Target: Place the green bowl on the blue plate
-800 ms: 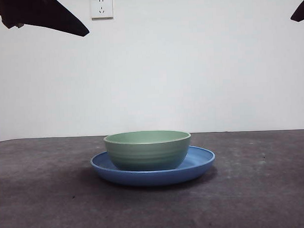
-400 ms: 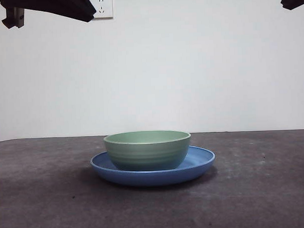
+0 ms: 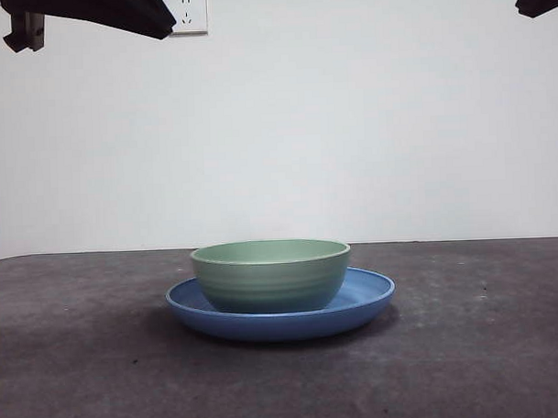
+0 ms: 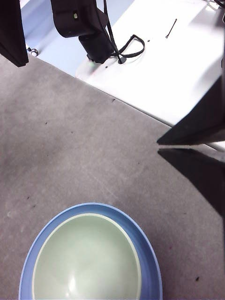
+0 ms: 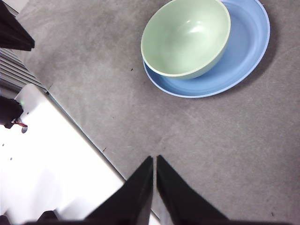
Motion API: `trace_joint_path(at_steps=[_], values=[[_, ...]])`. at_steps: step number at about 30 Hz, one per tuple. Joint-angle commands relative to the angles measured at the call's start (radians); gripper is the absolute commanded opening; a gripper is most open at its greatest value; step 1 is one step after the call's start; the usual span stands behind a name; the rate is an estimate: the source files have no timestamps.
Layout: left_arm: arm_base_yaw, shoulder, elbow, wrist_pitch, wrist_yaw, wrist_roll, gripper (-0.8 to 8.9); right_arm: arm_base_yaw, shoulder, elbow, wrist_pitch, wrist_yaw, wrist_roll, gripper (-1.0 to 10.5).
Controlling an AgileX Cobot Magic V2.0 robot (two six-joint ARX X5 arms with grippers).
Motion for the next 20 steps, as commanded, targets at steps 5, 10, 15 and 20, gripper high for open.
trace_joint_path(at_steps=[5, 10, 15, 20], values=[[-0.004, 0.007, 0.010, 0.011, 0.005, 0.012, 0.09, 0.006, 0.008, 0.019, 0.010, -0.002, -0.014, 0.1], [0.009, -0.021, 0.010, 0.032, -0.004, 0.060, 0.09, 0.006, 0.008, 0.019, 0.010, -0.002, -0.014, 0.1], [0.124, -0.114, 0.008, 0.222, -0.035, 0.102, 0.09, 0.006, 0.008, 0.019, 0.010, -0.002, -0.014, 0.1], [0.309, -0.265, -0.037, 0.432, -0.104, 0.101, 0.09, 0.006, 0.008, 0.019, 0.010, -0.002, -0.014, 0.1]])
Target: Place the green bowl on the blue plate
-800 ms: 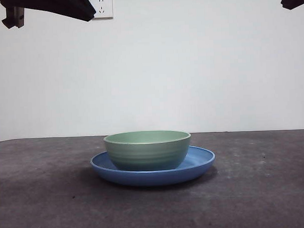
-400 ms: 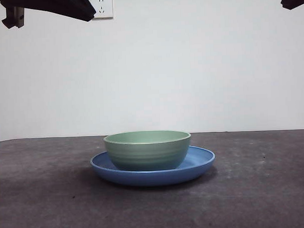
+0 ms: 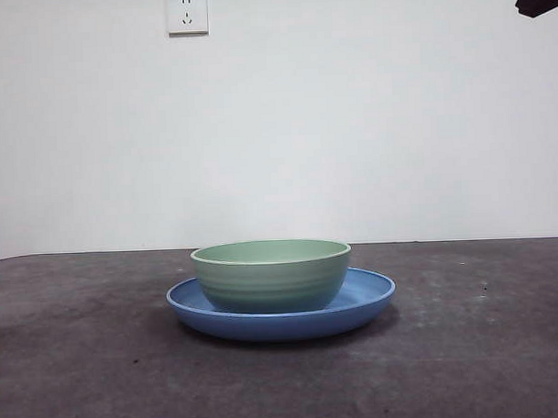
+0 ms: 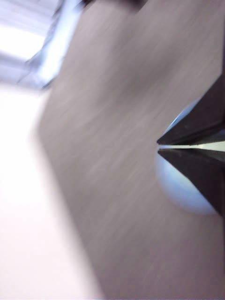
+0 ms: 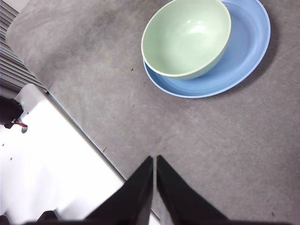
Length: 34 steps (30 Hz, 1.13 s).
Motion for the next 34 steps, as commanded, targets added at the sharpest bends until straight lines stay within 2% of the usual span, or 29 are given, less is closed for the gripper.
trace_joint_path(at_steps=[1, 3, 7, 12, 24, 34], values=[[0.096, -0.088, -0.041, 0.099, -0.025, 0.016, 0.09, 0.006, 0.008, 0.019, 0.010, -0.002, -0.014, 0.1], [0.168, -0.164, -0.090, 0.155, -0.060, 0.016, 0.09, 0.006, 0.008, 0.019, 0.010, -0.002, -0.014, 0.1], [0.280, -0.327, -0.230, 0.229, -0.211, 0.015, 0.09, 0.006, 0.008, 0.019, 0.010, -0.002, -0.014, 0.1], [0.348, -0.504, -0.414, 0.233, -0.328, 0.004, 0.09, 0.006, 0.008, 0.019, 0.010, -0.002, -0.014, 0.1], [0.406, -0.782, -0.809, 0.262, -0.360, -0.081, 0.09, 0.006, 0.008, 0.019, 0.010, -0.002, -0.014, 0.1], [0.406, -0.864, -0.938, 0.250, -0.360, -0.104, 0.09, 0.006, 0.008, 0.019, 0.009, -0.002, -0.014, 0.1]])
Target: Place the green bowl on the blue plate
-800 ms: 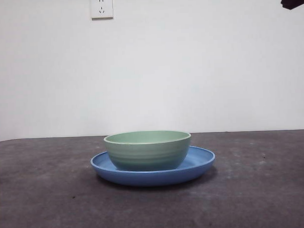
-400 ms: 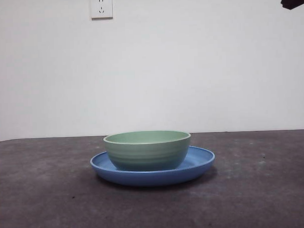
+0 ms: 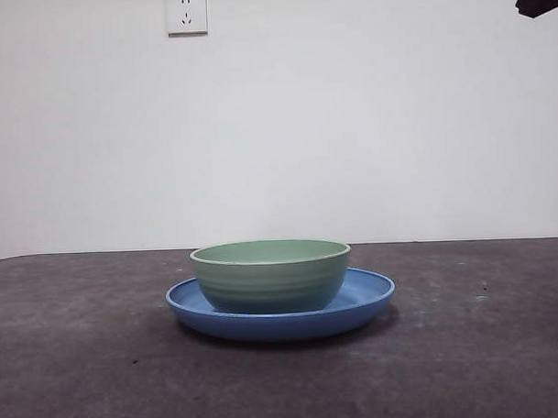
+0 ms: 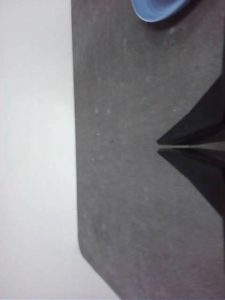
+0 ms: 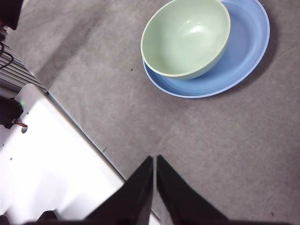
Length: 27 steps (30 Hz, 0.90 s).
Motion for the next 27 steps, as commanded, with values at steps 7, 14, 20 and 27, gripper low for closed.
trace_joint_path(at_steps=[7, 14, 20, 27], values=[[0.002, -0.001, -0.039, -0.035, -0.005, -0.017, 0.09, 0.006, 0.008, 0.019, 0.010, -0.002, -0.014, 0.1], [0.002, -0.001, -0.039, -0.068, -0.005, -0.017, 0.09, 0.006, 0.008, 0.019, 0.010, -0.002, -0.014, 0.1], [0.002, 0.000, -0.039, -0.068, -0.005, -0.016, 0.09, 0.006, 0.008, 0.019, 0.010, -0.002, -0.014, 0.1], [0.002, -0.001, -0.039, -0.069, -0.005, -0.016, 0.09, 0.006, 0.008, 0.019, 0.010, -0.002, -0.014, 0.1]])
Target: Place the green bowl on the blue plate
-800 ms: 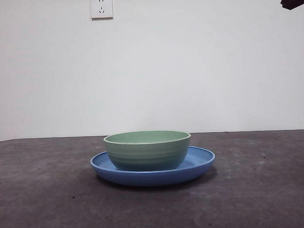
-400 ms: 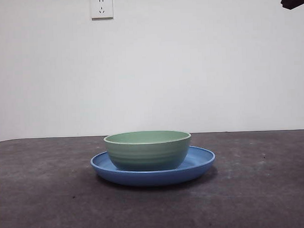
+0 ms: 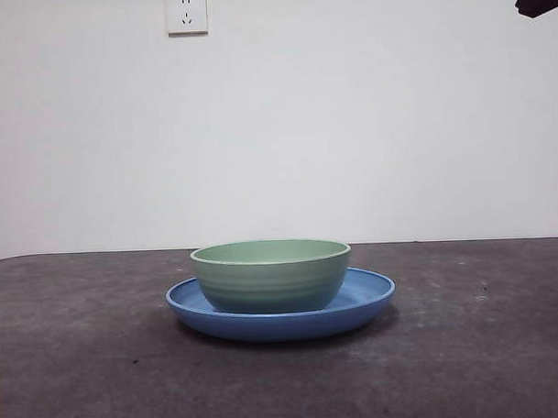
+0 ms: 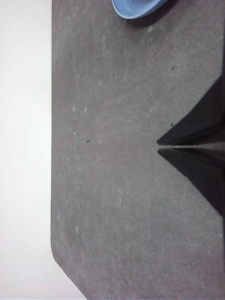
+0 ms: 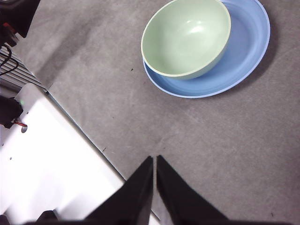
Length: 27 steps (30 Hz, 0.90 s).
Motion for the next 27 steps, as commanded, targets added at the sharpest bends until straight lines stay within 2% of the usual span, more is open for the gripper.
trace_joint_path(at_steps=[1, 12, 16, 18, 22, 27], values=[[0.002, -0.002, -0.021, -0.008, -0.002, -0.003, 0.09, 0.006, 0.008, 0.019, 0.010, -0.002, -0.011, 0.1], [0.002, -0.002, -0.021, -0.008, -0.002, -0.003, 0.09, 0.011, 0.003, 0.019, 0.008, -0.006, -0.013, 0.1], [0.002, -0.002, -0.021, -0.008, -0.002, -0.003, 0.09, -0.037, -0.032, 0.018, 0.034, 0.030, -0.095, 0.1], [0.002, -0.002, -0.021, -0.008, -0.002, -0.003, 0.09, -0.085, -0.075, -0.004, 0.120, 0.027, -0.101, 0.1], [0.002, -0.002, -0.021, -0.008, -0.002, -0.003, 0.09, -0.195, -0.200, -0.106, 0.311, 0.013, -0.066, 0.1], [0.002, -0.002, -0.021, -0.008, -0.002, -0.003, 0.09, -0.338, -0.395, -0.333, 0.567, 0.017, -0.068, 0.1]])
